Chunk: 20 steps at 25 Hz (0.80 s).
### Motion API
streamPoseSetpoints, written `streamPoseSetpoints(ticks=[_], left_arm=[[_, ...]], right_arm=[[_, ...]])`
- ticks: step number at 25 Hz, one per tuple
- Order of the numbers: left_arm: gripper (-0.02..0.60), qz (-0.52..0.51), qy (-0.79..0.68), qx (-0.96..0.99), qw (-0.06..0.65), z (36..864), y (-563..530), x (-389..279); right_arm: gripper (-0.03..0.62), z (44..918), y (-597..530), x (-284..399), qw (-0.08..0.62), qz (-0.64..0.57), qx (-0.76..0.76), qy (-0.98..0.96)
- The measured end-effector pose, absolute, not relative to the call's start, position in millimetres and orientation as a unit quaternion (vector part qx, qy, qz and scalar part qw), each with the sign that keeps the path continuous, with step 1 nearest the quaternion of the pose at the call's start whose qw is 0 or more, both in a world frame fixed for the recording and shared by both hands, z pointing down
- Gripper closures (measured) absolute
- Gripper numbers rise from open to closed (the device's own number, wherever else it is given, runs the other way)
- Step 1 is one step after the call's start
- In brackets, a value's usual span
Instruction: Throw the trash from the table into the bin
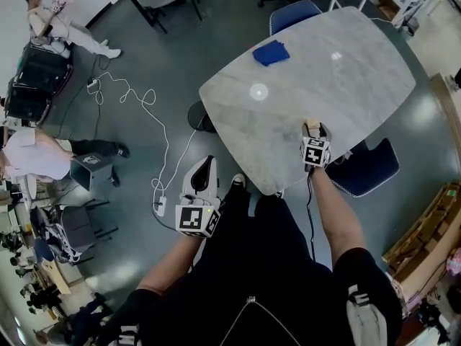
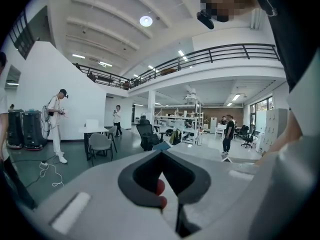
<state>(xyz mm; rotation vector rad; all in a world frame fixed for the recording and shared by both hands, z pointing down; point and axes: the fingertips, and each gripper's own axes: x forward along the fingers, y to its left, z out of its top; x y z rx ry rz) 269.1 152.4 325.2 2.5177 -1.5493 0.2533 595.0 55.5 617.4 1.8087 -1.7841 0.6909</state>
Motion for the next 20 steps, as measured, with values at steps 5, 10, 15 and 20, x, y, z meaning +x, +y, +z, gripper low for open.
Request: streamPoseSetpoints(ticks=[5,10,15,20], left_arm=[[0.581,0.075,-0.522,0.846,0.078,320,152,271],[0.581,0.051,-0.514,0.853,0.07,309,145,281],[0.581,0.026,-0.501,0.863,0.06,297,149,299],[0.581,0.021,-0.523,0.85,0.054,290,159,281]], right_arm=[[0.326,512,82,572,0.152,0.215,0.657,-0.706],[0.326,393,118,532,0.052,0.185,0.626,-0.756],[0.326,337,146,483,0.005,0.17,0.578,-0.798],[0.326,325,153,446,0.004,0.167,0.535,-0.828]])
